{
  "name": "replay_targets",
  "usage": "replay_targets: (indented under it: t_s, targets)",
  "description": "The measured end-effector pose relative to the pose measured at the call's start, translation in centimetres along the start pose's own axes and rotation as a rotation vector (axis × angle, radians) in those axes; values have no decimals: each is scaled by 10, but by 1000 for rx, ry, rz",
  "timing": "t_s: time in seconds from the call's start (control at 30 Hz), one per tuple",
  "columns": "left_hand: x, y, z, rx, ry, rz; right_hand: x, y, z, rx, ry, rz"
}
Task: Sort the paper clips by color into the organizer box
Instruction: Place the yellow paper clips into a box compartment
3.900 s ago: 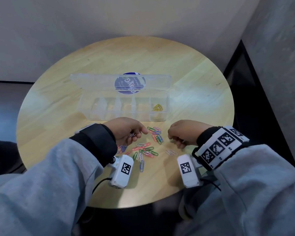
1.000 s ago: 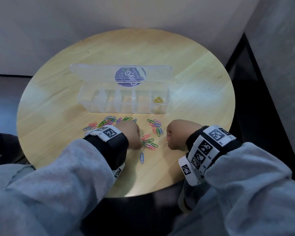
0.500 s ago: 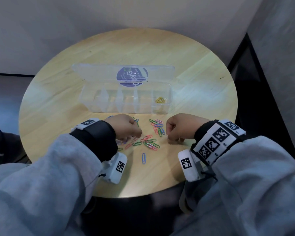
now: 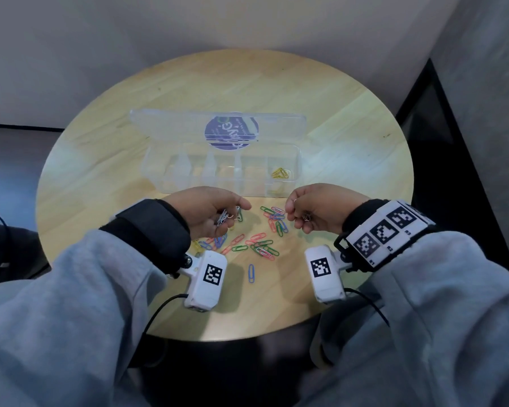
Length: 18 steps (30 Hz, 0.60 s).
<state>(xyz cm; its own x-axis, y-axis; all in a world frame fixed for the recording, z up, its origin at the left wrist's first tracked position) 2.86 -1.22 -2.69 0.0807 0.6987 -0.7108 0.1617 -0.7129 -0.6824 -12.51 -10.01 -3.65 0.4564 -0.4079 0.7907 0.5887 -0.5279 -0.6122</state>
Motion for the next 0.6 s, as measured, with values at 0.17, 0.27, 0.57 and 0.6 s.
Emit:
replay_targets:
  t_s: [0.17,0.27,0.57,0.6]
  targets:
    - [2,1,4,66,-70,-68,5,-1,-2,-80,-402,-58]
    - [3,2,8,81,-25,-84,14,-2,1,-159,-657,-133]
    - [-11,3,25,-49,1024,158,18,10,12,-236,-877,-149]
    - [-12,4,30,-51,1086,170,18,11,13,-239,-891,-147]
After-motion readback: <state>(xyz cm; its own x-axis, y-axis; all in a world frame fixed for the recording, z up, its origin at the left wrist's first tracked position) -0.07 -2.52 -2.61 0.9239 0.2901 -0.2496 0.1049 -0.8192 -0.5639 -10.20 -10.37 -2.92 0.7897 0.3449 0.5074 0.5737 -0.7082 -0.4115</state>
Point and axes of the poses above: each hand's wrist, its own y-axis towards the middle knuckle, its own z-axis out of the palm, x = y × z, the point moved 6 cm from there along y, towards the middle knuckle, and after that the axes turned 10 degrees about y, right-handed, at the moved point
